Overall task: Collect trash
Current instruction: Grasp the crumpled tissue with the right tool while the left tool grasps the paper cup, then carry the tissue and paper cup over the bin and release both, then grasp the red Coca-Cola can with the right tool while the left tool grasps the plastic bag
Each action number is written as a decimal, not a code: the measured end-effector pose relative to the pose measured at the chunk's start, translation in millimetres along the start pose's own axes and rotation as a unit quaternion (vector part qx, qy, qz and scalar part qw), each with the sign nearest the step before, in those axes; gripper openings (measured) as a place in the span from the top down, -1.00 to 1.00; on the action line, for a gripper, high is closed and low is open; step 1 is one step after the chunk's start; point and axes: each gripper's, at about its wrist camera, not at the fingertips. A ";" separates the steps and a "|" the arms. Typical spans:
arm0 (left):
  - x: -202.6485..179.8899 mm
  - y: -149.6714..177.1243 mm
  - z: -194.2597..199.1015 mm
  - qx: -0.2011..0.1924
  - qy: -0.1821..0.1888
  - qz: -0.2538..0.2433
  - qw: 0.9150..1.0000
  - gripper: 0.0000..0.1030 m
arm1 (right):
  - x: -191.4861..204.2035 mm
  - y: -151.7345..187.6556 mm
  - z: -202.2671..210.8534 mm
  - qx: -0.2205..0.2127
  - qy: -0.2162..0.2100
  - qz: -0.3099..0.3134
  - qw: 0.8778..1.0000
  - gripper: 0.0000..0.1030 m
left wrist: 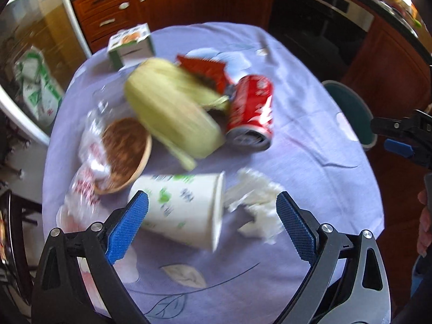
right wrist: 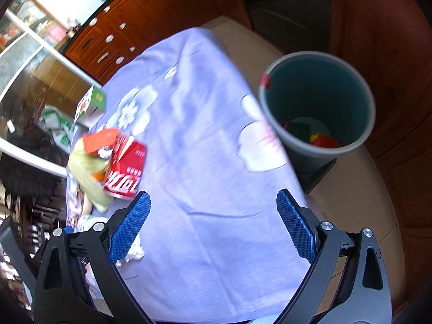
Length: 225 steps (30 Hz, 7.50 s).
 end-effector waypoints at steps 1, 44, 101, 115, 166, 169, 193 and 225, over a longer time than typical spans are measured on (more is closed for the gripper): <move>5.1 4.3 -3.3 0.003 -0.002 0.006 1.000 -0.85 | 6.9 4.0 -3.9 0.007 -0.001 0.007 1.000 -0.76; 71.4 61.5 -19.9 -0.012 0.027 0.083 0.996 0.83 | 93.2 43.8 -79.1 0.086 -0.040 0.125 0.988 0.70; -264.6 -179.5 -43.6 0.018 0.119 -0.209 0.970 0.91 | -203.9 -93.3 21.1 -0.052 -0.056 -0.152 0.985 0.66; -281.1 -196.1 -86.6 0.046 0.097 -0.206 0.973 -0.40 | -227.6 -108.7 3.6 -0.040 -0.042 -0.172 0.983 0.65; -34.8 -78.1 12.6 -0.032 0.112 -0.032 0.993 -0.92 | -19.4 -55.3 0.4 0.009 -0.012 -0.053 0.998 -0.63; -4.6 -68.9 13.8 -0.042 0.103 -0.007 0.994 -0.92 | 11.2 -53.1 -10.8 0.023 -0.012 -0.028 0.999 -0.63; 149.7 -44.1 -11.7 -0.030 0.082 0.121 0.989 -0.92 | 119.9 -56.5 -109.4 0.103 -0.021 0.043 0.994 -0.63; 159.6 -11.6 -6.2 -0.021 0.042 0.133 0.990 0.38 | 98.7 -33.6 -88.0 0.079 -0.023 0.058 0.995 -0.15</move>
Point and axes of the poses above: each gripper's, at about its wrist camera, not at the fingertips, and z roughly against the way its jaws point, x to its left, y to its underside, and after that the axes turned 13 degrees about x, right-handed
